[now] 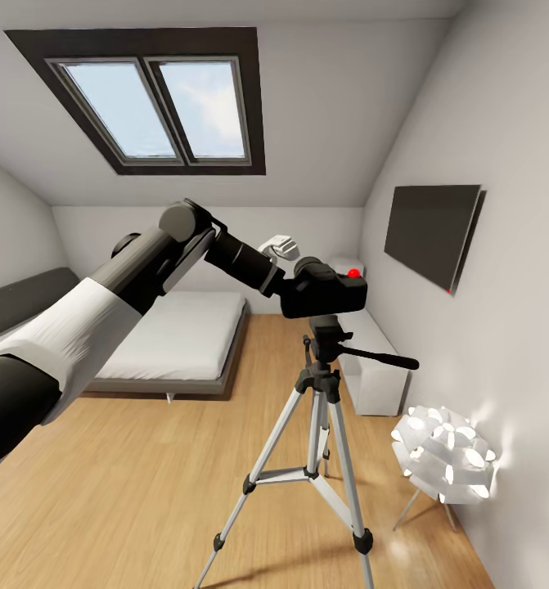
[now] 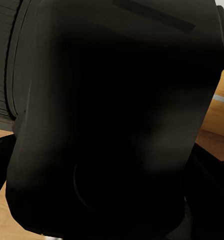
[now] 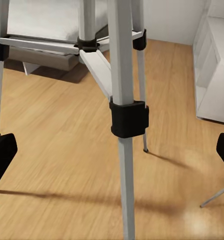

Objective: Attach the digital camera to the camera tripod in the bedroom.

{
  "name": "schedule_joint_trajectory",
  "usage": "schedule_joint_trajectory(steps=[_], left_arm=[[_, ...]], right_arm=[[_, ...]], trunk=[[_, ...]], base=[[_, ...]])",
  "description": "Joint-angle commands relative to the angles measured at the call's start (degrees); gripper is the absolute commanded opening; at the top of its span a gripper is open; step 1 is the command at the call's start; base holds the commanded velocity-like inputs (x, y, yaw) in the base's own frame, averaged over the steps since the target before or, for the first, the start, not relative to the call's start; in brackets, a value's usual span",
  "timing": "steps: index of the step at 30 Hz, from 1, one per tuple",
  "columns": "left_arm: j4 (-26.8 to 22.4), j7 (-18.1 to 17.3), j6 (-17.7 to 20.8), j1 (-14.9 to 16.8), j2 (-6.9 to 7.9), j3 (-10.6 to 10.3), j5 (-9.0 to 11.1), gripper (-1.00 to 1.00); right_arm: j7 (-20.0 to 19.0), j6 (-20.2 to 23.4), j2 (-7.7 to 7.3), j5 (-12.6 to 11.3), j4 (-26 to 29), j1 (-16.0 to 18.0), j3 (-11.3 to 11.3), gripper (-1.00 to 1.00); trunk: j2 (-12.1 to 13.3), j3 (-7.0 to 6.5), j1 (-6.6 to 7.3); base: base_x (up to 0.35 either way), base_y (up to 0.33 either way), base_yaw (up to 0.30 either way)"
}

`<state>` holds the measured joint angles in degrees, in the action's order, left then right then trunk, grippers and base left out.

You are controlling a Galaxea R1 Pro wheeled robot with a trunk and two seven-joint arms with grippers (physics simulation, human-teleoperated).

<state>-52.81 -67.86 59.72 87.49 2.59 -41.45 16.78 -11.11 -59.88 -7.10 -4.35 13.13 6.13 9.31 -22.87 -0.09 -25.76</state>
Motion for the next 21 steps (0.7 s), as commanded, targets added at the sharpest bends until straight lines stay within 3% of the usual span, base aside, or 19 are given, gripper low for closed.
schedule_joint_trajectory(steps=[1,10,21], left_arm=[[0.0,-0.1,0.3,0.0,0.03,-0.1,0.2,-1.00],[0.0,-0.1,0.3,0.0,0.01,-0.1,0.2,-1.00],[0.0,-0.2,0.3,0.0,-0.04,-0.1,0.2,-1.00]], right_arm=[[-0.4,-0.1,-0.02,-0.5,0.0,0.0,0.1,1.00],[-0.4,-0.1,-0.02,-0.5,1.3,0.0,0.1,1.00],[-0.4,-0.1,-0.02,-0.5,7.3,0.0,0.2,1.00]], trunk=[[0.0,0.02,-0.02],[0.0,0.02,-0.02],[0.0,0.02,-0.02]], base=[[0.000,0.000,0.000],[0.000,0.000,0.000],[0.000,0.000,0.000]])
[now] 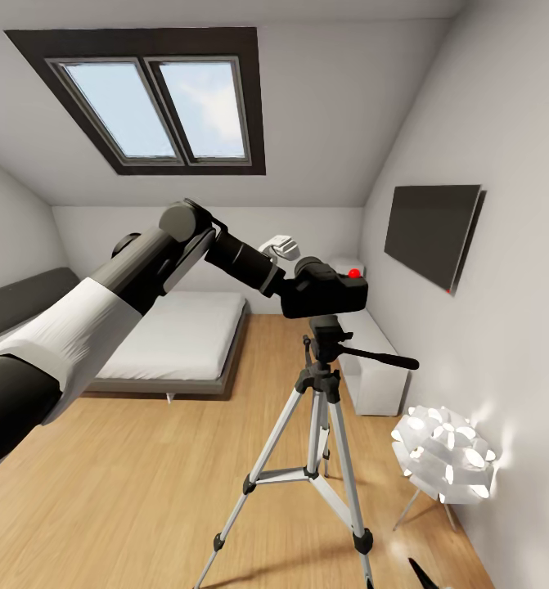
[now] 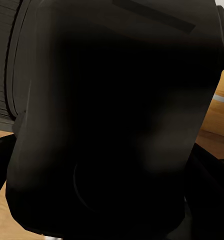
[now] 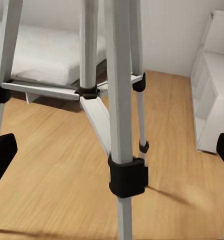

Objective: Attach the digital camera to the camera tripod in the bedroom.

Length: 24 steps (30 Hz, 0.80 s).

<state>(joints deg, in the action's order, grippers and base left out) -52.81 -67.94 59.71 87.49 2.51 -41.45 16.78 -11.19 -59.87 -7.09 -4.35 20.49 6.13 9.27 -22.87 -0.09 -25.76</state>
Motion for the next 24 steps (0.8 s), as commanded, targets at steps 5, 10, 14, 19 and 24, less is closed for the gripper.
schedule_joint_trajectory(steps=[5,10,14,19,24], left_arm=[[0.0,-0.1,0.3,0.0,0.04,-0.1,0.2,-1.00],[0.0,-0.1,0.3,0.0,0.04,-0.1,0.2,-1.00],[0.0,-0.1,0.3,0.0,0.06,-0.1,0.2,-1.00],[-0.1,-0.1,0.3,0.0,0.09,-0.1,0.2,-1.00],[-0.2,-0.1,0.3,0.0,0.05,-0.1,0.2,-1.00]], right_arm=[[-0.4,-0.1,-0.03,-0.5,2.6,0.0,0.1,1.00],[-0.4,0.3,-0.03,-0.5,4.8,0.0,0.1,1.00],[-0.5,2.7,-0.02,-0.5,6.5,0.0,0.1,1.00],[-0.5,4.0,-0.01,-0.5,7.8,0.0,0.1,1.00],[-0.5,4.3,0.05,-0.5,8.1,0.0,0.2,1.00]], trunk=[[0.0,0.03,-0.02],[0.0,0.03,-0.02],[0.0,0.03,-0.02],[0.0,0.03,-0.02],[0.0,0.03,-0.02]], base=[[0.000,0.000,0.000],[0.000,0.000,0.000],[0.000,0.000,0.000],[0.000,0.000,0.000],[0.000,0.000,0.000]])
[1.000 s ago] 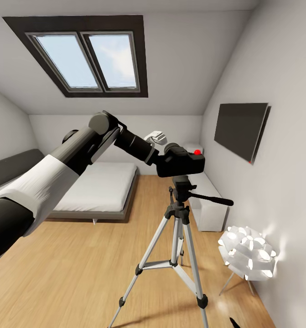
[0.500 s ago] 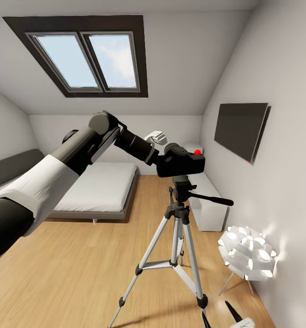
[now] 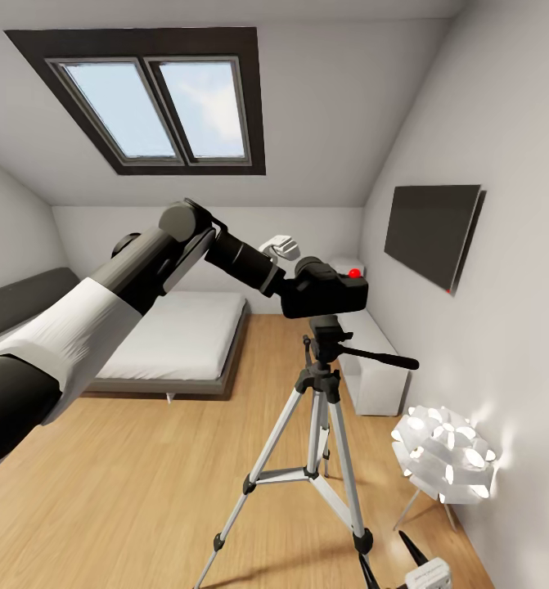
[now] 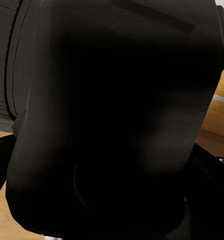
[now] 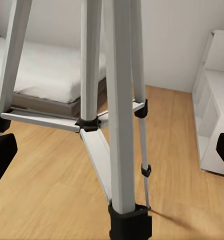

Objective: Attach the digital camera to the camera tripod in the bedroom.

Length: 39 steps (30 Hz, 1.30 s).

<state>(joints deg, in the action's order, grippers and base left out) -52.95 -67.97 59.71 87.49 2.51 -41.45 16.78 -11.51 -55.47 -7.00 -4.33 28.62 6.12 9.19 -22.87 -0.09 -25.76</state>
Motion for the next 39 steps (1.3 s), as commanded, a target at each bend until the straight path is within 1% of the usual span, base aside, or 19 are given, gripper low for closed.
schedule_joint_trajectory(steps=[1,8,11,19,27,35,39], left_arm=[[0.0,-0.1,0.3,0.0,0.04,-0.1,0.2,-1.00],[0.0,0.0,0.3,0.0,0.07,-0.1,0.2,-1.00],[0.0,0.0,0.3,0.0,0.08,-0.1,0.2,-1.00],[0.0,-0.1,0.3,0.0,0.04,-0.1,0.2,-1.00],[0.0,-0.1,0.3,0.0,0.04,-0.1,0.2,-1.00],[0.0,-0.1,0.3,0.0,0.04,-0.1,0.2,-1.00],[0.0,-0.1,0.3,0.0,-0.02,-0.1,0.2,-1.00]], right_arm=[[-0.2,-0.1,-0.04,-0.4,0.0,0.0,0.3,1.00],[-0.3,-0.1,-0.04,-0.4,0.0,0.0,0.4,1.00],[-0.3,-0.1,-0.04,-0.4,0.0,0.0,1.0,1.00],[-0.3,-0.1,-0.04,-0.4,0.0,0.0,1.6,1.00],[-0.3,-0.1,-0.04,-0.4,0.0,0.0,3.5,1.00],[-0.3,-0.1,0.02,-0.4,0.3,0.0,3.7,1.00],[-0.2,0.0,0.23,-0.4,1.6,0.0,3.8,1.00]], trunk=[[0.0,0.02,-0.02],[0.0,0.02,-0.02],[0.0,0.02,-0.02],[0.0,0.02,-0.02],[0.0,0.02,-0.02],[0.0,0.02,-0.02],[0.0,0.02,-0.02]], base=[[0.000,0.000,0.000],[0.004,0.000,0.000],[0.101,0.000,0.000],[0.032,0.000,0.000],[0.002,0.000,0.000],[0.000,0.000,0.000],[0.000,0.000,0.000]])
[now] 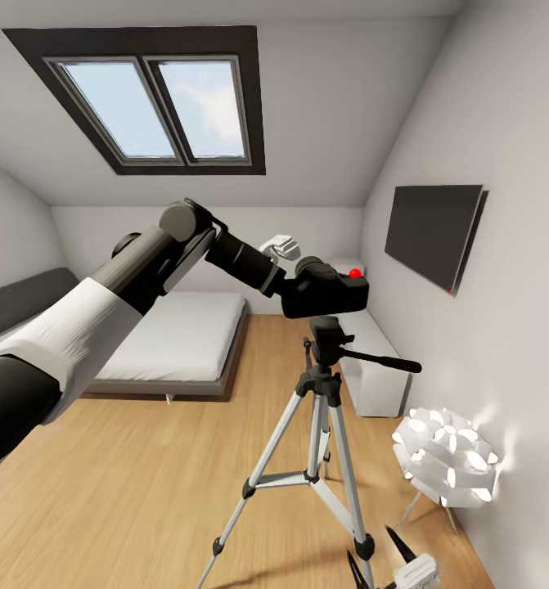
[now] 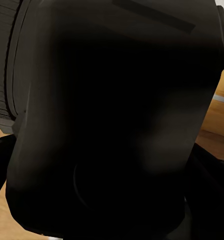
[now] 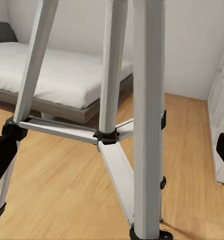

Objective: Attach the digital camera to the camera tripod in the bedroom.

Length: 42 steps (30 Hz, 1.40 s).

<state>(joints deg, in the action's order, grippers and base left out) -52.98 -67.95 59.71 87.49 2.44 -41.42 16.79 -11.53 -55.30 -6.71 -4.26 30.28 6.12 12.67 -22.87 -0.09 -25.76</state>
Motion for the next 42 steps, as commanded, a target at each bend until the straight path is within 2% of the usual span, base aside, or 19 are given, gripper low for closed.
schedule_joint_trajectory(steps=[1,4,11,22,31,42], left_arm=[[0.0,-0.1,0.3,0.0,-0.07,-0.1,0.2,-1.00],[0.0,-0.1,0.3,0.0,-0.23,-0.1,0.2,-1.00],[0.0,-0.1,0.3,0.0,-0.45,-0.2,0.2,-1.00],[0.0,-0.1,0.3,0.0,-0.68,-0.2,0.2,-1.00],[0.0,0.0,0.3,0.0,-0.68,-0.2,0.2,-1.00],[0.0,0.0,0.3,0.0,-0.68,-0.2,0.2,-1.00]], right_arm=[[-0.1,-0.1,0.17,-0.5,0.6,0.0,0.3,1.00],[-0.1,0.5,0.50,-0.5,1.7,0.0,0.3,1.00],[0.1,6.3,0.93,-0.5,4.6,0.5,0.3,1.00],[0.1,12.2,1.41,-0.6,6.0,3.3,0.2,1.00],[0.1,13.9,1.60,-0.6,6.0,5.1,0.2,1.00],[0.1,18.5,1.85,-0.6,6.0,7.0,0.2,1.00]], trunk=[[0.0,0.02,-0.02],[0.0,0.02,-0.02],[0.0,0.02,-0.02],[0.0,0.02,-0.02],[0.0,0.02,-0.02],[0.0,0.02,-0.02]], base=[[0.000,0.000,0.000],[0.000,0.000,0.000],[0.000,0.000,0.000],[0.000,0.000,0.000],[0.000,0.000,0.000],[0.000,0.000,0.000]])
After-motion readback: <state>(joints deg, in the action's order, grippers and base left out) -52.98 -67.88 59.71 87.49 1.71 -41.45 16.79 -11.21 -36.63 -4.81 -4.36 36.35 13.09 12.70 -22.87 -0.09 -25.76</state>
